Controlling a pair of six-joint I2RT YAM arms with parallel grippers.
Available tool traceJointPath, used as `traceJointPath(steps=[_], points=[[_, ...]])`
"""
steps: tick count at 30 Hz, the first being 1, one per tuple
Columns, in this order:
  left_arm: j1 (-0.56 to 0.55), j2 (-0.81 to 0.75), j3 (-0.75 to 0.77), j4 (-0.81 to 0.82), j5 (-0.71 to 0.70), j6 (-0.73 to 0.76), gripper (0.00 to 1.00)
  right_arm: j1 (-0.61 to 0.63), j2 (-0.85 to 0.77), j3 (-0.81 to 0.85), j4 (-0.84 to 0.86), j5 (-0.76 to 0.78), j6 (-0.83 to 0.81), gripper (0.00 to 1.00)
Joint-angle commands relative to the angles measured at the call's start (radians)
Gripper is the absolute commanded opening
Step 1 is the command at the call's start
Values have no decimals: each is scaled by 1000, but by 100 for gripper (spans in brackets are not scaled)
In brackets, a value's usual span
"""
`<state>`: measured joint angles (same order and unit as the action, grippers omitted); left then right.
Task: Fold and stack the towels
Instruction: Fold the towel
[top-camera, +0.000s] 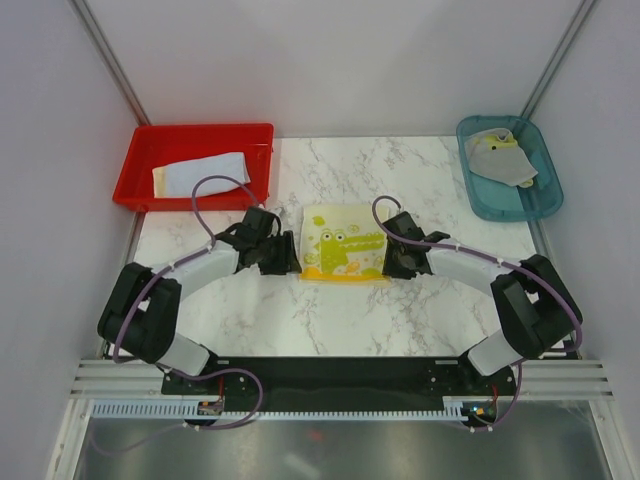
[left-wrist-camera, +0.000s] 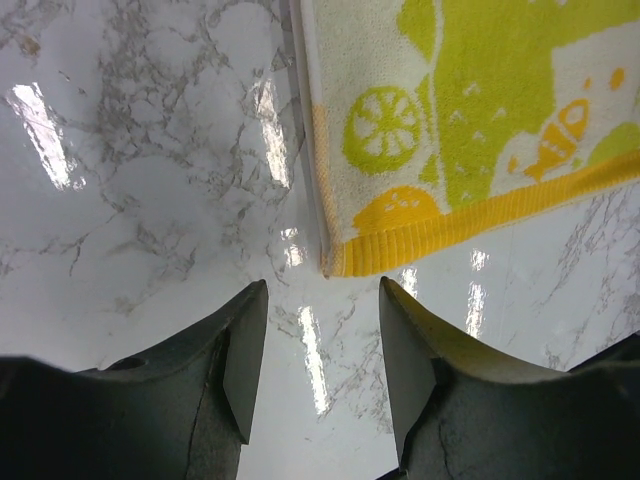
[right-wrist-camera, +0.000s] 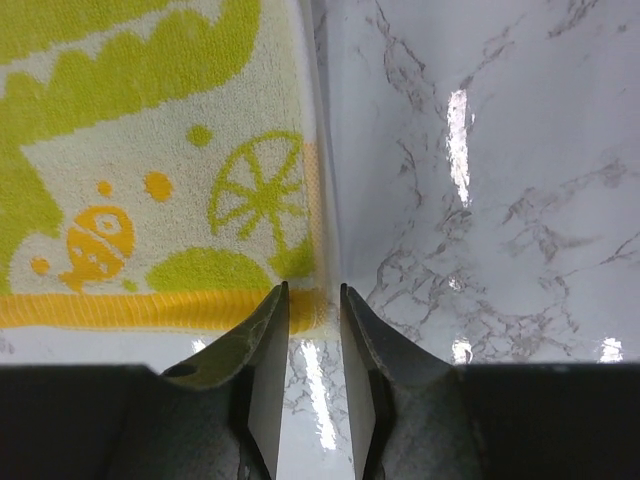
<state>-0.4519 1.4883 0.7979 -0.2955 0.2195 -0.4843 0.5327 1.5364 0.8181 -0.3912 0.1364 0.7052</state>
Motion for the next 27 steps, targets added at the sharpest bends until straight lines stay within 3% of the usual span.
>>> traceJointPath(steps=[1,14,17,20,27], points=[[-1,29,32,58,27,-48,56,-4,-41,41,-67,11,-27,35],[-4,139,29,119,110,-80,49,15,-19,-2,-45,-21,-15,38],[-4,165,29,121,122,-79,40,15,5,-11,-32,-21,-27,35],[-4,153,20,122,118,-73,24,15,-1,-17,-38,3,-35,24],[-4,135,50,84,130,-51,2,15,-25,16,-61,11,-46,3]])
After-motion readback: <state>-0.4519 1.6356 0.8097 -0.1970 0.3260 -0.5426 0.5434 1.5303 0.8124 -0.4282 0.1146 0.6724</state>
